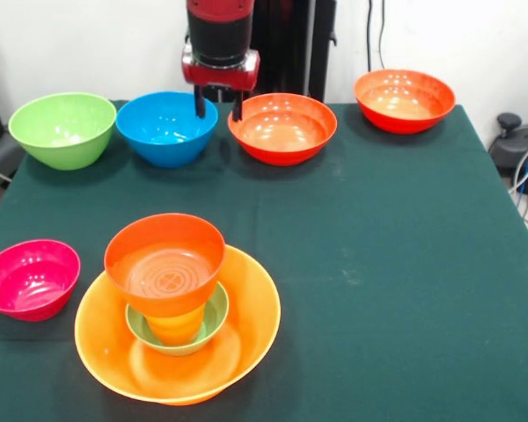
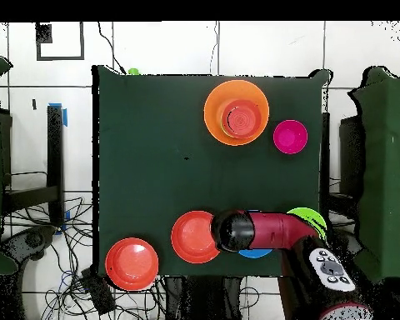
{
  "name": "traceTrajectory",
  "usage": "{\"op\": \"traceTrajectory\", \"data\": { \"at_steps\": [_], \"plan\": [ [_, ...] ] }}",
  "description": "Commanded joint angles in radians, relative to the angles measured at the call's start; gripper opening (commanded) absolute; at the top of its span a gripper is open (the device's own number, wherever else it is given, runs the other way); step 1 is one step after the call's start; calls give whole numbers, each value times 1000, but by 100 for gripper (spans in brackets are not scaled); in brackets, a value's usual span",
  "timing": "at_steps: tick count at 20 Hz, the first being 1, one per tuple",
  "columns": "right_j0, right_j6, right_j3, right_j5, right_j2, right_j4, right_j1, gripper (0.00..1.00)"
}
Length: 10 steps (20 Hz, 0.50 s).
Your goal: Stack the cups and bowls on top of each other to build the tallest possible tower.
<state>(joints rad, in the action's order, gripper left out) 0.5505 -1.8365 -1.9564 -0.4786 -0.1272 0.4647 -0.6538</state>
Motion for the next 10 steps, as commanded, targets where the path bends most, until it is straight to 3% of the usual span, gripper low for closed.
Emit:
{"op": "traceTrajectory", "data": {
  "at_steps": [1, 10],
  "plan": [
    [33, 101, -127, -6, -84, 87, -35, 100],
    [9, 20, -85, 103, -41, 209, 69, 100]
  ]
}}
